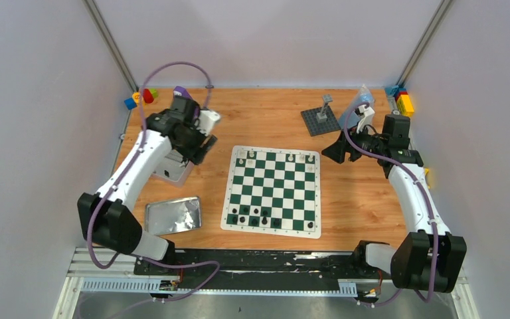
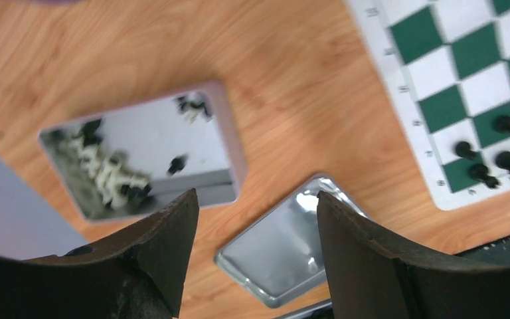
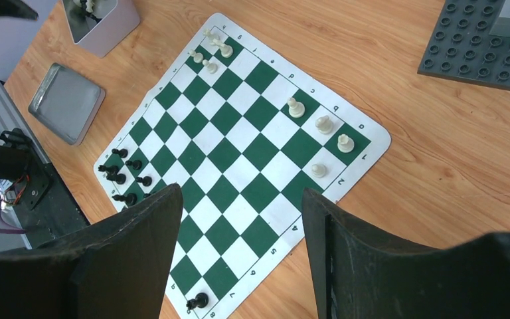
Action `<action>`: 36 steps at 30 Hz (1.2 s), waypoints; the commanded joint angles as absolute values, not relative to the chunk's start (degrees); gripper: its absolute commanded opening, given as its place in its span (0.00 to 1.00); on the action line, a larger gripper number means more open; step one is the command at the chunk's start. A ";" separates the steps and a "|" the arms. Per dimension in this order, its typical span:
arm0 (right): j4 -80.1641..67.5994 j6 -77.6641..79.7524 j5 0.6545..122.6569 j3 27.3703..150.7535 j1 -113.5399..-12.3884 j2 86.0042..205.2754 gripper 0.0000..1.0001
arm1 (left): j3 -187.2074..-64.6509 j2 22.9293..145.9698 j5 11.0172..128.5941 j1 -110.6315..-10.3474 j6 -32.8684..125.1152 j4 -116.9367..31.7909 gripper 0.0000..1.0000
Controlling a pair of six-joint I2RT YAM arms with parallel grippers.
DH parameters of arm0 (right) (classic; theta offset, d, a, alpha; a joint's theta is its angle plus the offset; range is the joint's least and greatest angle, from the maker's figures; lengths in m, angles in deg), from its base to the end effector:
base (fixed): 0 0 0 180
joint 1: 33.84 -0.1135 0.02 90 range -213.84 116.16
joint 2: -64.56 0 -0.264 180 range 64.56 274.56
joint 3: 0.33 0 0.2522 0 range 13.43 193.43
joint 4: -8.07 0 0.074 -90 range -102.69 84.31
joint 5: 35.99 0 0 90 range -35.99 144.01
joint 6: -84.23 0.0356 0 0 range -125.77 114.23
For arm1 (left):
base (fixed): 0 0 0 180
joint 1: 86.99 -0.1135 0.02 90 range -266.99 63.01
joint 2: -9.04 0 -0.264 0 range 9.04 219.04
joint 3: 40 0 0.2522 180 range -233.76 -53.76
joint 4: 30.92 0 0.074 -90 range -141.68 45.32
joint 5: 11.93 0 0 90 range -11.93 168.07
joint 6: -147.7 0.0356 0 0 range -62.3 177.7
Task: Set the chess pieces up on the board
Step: Move the storage box to the center of the board.
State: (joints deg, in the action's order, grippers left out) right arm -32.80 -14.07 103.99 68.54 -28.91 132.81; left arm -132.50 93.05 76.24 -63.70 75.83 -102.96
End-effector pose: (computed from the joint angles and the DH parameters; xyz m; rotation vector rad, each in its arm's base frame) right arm 0.2497 0.0058 0.2988 -0.5052 2.0444 0.8431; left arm 0.2666 -0.1160 0.3152 0.9575 2.5042 -0.0711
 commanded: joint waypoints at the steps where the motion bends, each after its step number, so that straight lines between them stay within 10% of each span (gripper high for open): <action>1: -30.96 -15.60 105.17 68.36 -29.61 131.98 0.67 | -131.22 89.68 72.44 -75.86 74.28 -101.84 0.74; 16: -31.26 -16.31 105.17 67.92 -29.79 132.01 0.67 | -127.57 107.31 70.26 -82.85 75.82 -94.57 0.71; 29: -31.53 -16.83 104.51 67.83 -29.75 133.15 0.66 | -123.57 111.62 61.92 -82.06 78.58 -91.76 0.27; 36: -31.62 -17.02 104.13 67.83 -29.79 133.37 0.66 | -119.17 106.36 61.35 -76.36 83.36 -91.89 0.20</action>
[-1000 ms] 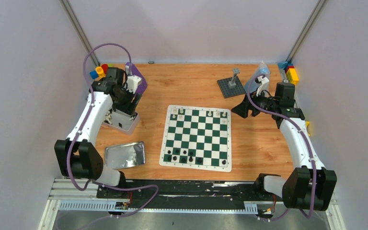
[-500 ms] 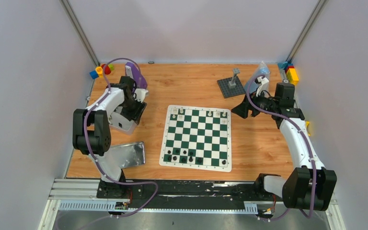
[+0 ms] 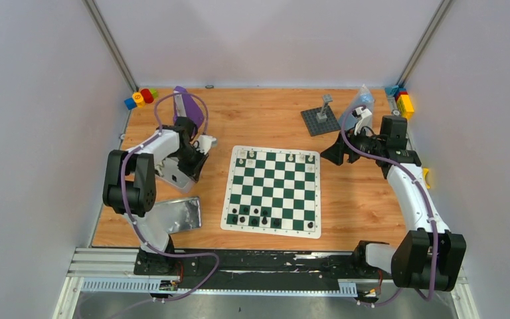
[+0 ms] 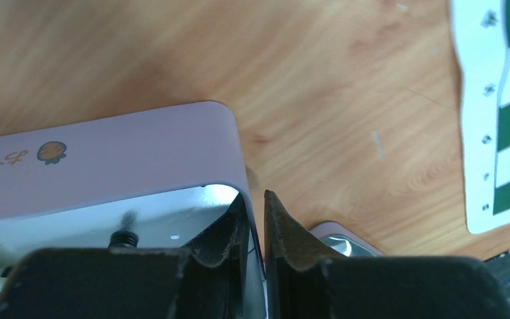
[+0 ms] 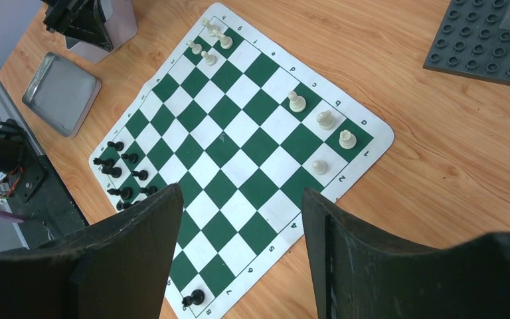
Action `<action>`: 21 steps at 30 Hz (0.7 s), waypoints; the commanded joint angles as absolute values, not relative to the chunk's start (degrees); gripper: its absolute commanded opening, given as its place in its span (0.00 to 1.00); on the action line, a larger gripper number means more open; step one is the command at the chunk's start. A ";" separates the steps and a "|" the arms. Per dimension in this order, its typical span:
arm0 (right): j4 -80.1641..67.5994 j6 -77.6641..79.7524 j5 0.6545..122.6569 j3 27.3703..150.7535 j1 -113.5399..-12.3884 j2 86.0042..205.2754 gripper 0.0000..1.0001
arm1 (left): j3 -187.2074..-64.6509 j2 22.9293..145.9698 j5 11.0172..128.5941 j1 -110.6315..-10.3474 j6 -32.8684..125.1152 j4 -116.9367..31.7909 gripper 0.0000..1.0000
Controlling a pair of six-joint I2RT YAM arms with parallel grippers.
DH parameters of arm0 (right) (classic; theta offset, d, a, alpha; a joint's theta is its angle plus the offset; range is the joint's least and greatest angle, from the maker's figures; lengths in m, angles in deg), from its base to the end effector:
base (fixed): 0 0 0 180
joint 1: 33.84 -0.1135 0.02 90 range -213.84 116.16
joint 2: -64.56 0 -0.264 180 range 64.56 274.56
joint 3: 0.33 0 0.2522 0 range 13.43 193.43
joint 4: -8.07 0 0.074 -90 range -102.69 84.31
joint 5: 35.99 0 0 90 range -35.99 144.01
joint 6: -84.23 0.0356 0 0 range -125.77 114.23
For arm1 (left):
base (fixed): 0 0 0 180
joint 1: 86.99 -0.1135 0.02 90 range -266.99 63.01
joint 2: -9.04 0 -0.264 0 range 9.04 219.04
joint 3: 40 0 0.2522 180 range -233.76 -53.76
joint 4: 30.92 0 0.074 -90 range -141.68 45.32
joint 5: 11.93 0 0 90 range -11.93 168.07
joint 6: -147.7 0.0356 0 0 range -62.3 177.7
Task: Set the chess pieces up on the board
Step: Move the storage box to the center of the board.
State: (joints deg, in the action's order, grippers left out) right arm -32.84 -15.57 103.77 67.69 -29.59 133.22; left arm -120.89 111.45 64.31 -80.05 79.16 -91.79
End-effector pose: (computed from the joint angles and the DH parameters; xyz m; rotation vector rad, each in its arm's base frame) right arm 0.2500 0.0087 0.2922 -0.5335 2.0537 0.8417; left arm 0.3223 -0.0478 0.1712 0.7497 2.8658 -0.3296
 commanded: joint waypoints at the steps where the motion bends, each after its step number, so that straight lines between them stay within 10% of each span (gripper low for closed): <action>1: -31.67 -17.02 104.19 67.82 -29.79 133.45 0.66 | -118.28 105.95 61.53 -74.71 84.46 -92.23 0.19; 16: -32.11 -17.37 104.29 67.92 -29.79 134.24 0.66 | -109.03 101.59 72.71 -58.31 96.61 -92.24 0.17; 21: -32.23 -17.37 104.46 68.05 -29.79 134.85 0.66 | -106.39 97.67 74.69 -57.80 98.70 -91.97 0.32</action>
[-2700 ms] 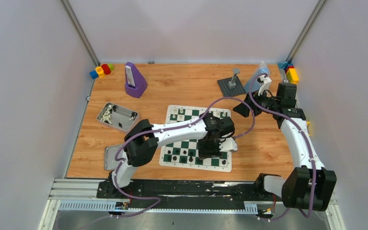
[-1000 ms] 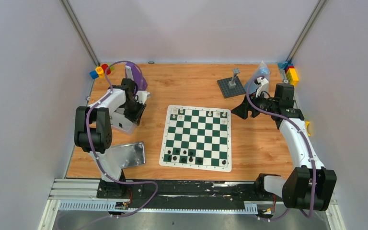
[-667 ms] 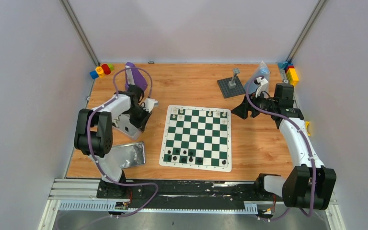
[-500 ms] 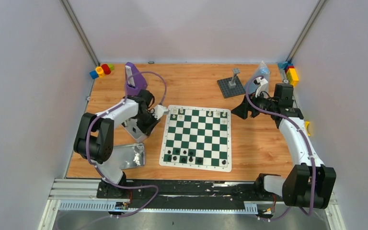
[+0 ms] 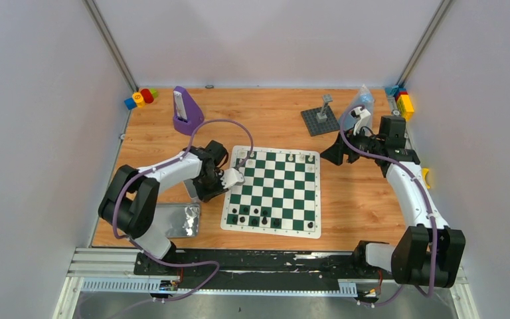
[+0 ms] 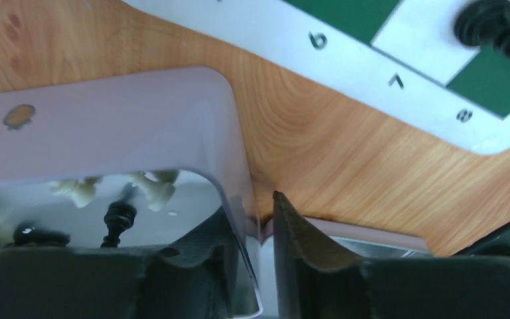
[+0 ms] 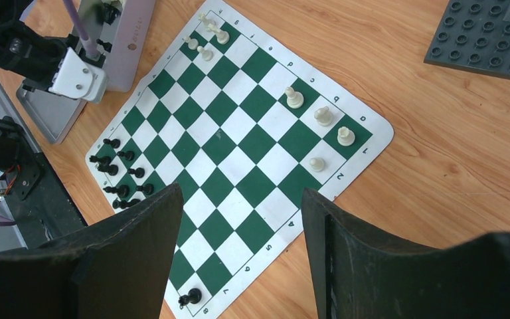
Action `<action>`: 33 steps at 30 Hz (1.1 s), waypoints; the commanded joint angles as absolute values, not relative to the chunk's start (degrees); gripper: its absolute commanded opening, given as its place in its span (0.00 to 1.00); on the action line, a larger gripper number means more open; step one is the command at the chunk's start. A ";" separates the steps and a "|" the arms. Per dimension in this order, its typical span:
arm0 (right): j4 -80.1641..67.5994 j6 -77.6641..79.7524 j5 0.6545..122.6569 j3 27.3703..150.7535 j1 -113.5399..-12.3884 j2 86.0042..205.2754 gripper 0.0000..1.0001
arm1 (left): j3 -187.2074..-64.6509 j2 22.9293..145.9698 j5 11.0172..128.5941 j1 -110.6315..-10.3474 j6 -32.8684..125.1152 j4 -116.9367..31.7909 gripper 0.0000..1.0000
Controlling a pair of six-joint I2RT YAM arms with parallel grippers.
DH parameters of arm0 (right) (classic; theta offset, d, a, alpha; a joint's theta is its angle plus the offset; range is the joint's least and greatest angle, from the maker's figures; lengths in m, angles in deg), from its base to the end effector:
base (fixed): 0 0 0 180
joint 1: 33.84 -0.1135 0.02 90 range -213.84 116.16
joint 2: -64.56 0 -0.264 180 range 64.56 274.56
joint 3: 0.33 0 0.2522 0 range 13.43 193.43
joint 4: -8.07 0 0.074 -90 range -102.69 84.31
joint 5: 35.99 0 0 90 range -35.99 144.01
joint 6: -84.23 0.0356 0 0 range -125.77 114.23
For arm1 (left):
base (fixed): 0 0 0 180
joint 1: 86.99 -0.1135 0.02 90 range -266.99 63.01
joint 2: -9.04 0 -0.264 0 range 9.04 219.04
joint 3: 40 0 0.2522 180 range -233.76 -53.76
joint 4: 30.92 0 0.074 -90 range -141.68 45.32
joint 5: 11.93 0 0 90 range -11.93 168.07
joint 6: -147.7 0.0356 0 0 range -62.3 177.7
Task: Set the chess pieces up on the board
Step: Move the storage box to the center of the board, then pick up the chess piece from the storage box.
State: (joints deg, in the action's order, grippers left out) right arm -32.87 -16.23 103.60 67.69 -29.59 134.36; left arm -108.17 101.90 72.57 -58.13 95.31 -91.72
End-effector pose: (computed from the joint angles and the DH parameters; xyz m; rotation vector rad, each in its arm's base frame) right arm 0.2536 0.0083 0.2876 -0.5362 2.0679 0.8420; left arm 0.2356 -0.1338 0.1627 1.6780 2.5503 -0.1370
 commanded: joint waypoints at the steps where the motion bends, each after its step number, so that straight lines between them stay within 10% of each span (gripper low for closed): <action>1: -32.23 -17.39 104.46 68.06 -29.79 134.93 0.66 | -106.27 96.06 74.78 -57.81 98.68 -91.79 0.39; 9: -32.36 -17.28 104.86 68.14 -29.79 135.40 0.66 | -110.94 88.08 69.29 -62.28 92.85 -90.65 0.60; 33: -32.70 -17.55 104.91 68.10 -29.79 134.88 0.66 | -118.20 105.41 70.16 -74.93 84.38 -89.88 0.53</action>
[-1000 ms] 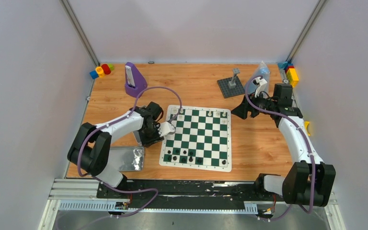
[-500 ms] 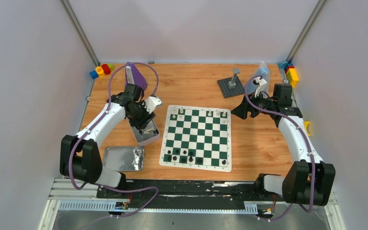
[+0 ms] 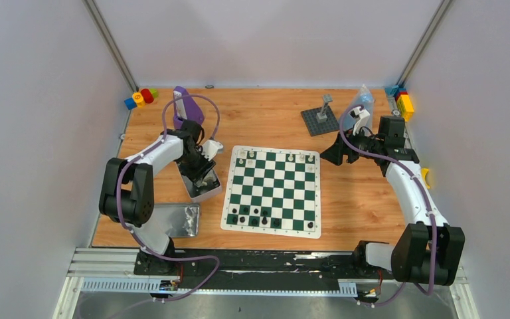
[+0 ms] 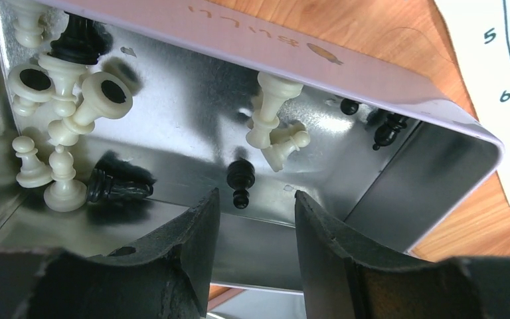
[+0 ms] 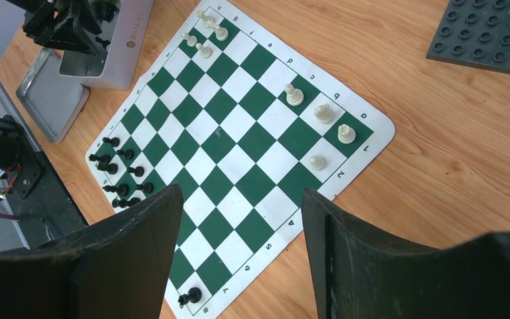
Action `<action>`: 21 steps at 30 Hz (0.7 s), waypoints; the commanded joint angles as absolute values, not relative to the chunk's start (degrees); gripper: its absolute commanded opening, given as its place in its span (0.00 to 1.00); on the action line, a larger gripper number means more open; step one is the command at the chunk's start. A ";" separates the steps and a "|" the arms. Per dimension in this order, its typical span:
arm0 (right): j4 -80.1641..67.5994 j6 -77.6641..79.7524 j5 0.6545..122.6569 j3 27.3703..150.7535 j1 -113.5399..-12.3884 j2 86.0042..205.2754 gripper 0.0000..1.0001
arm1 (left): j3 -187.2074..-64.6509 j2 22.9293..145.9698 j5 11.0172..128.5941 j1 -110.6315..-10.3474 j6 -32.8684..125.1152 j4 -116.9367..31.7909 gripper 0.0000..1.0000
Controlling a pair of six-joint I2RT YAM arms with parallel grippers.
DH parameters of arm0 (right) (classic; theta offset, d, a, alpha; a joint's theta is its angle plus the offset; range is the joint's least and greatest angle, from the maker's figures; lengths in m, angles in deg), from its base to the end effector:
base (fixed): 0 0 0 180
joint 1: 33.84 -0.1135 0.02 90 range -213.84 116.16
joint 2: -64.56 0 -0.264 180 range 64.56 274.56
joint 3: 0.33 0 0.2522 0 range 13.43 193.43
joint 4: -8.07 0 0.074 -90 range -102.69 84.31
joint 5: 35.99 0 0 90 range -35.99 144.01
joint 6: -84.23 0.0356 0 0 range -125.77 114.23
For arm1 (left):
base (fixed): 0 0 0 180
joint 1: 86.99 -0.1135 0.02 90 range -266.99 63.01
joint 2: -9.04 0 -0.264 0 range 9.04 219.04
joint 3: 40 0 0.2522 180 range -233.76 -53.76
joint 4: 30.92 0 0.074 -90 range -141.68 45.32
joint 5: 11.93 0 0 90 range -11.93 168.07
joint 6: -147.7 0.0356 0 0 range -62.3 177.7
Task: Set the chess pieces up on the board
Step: Pick up the chess piece from the storage box.
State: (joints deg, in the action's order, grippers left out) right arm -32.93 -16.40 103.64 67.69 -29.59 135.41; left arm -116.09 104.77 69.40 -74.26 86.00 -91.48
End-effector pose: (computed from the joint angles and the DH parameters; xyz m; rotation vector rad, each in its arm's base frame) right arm 0.2566 0.0081 0.2832 -0.5325 2.0831 0.8507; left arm 0.2939 -0.0719 0.1838 1.0504 2.7526 -0.1871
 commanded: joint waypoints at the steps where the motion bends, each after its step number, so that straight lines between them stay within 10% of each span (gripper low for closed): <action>1: -32.67 -17.55 104.96 68.05 -29.79 134.92 0.66 | -118.19 105.48 70.27 -74.94 84.46 -89.77 0.52; 21: -32.88 -17.64 104.90 68.18 -29.79 134.96 0.66 | -121.16 104.85 68.73 -75.71 83.59 -92.70 0.16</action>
